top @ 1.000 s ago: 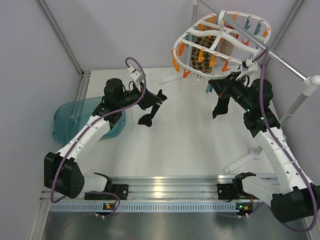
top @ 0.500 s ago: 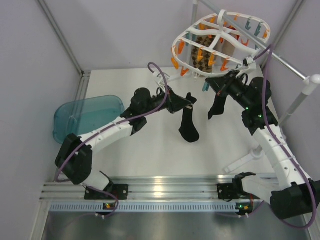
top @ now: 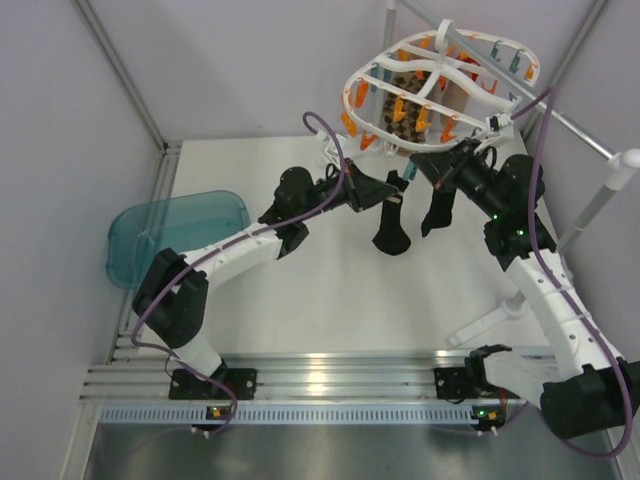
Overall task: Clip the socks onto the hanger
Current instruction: Clamp the sock onto the hanger.
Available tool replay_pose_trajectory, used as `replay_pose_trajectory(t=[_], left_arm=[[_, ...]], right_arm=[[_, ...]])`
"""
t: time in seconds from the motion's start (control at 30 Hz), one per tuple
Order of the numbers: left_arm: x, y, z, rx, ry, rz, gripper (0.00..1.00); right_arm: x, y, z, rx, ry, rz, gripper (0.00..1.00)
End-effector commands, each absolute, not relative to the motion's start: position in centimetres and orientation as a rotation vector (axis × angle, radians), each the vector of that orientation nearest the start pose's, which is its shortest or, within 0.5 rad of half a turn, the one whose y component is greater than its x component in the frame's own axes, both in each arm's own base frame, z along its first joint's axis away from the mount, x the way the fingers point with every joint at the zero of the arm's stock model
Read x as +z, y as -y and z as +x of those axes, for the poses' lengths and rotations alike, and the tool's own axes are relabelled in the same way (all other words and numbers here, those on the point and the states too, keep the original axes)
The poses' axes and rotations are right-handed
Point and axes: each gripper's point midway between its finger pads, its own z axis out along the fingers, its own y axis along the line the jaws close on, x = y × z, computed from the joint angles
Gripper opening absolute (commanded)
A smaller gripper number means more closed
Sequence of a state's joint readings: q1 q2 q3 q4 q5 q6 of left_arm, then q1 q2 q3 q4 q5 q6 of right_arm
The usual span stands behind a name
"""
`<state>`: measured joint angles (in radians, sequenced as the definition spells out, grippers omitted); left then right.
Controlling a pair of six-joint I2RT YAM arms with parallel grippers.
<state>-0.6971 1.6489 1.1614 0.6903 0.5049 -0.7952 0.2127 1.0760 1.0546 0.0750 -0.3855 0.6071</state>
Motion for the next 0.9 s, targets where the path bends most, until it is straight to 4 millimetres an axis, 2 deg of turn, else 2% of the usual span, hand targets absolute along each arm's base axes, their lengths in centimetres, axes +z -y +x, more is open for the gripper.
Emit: replay_pose_trajectory(t=[0.0,0.33,0.53,0.87], left_arm=[[37.2,41.2,30.4,-1.619,-1.387,0.444,0.0],[37.4,42.0,30.3,-1.653,-1.374,0.462,0.0],[36.6,42.2,30.2,-1.66,-1.391,0.473,0.0],[37.3,42.3,30.7,-1.628,-1.352,0.495,0.0]], right_arm=[[39.6,-16.6,34.0,0.965,-1.531,-0.042,0.0],[39.6,-16.9,33.9,0.99,-1.53,-0.049,0.0],[39.9,-17.0,33.9,1.001,-1.521,-0.049,0.0],[39.7,-17.4,33.4,1.023,-1.53,-0.066,0.0]])
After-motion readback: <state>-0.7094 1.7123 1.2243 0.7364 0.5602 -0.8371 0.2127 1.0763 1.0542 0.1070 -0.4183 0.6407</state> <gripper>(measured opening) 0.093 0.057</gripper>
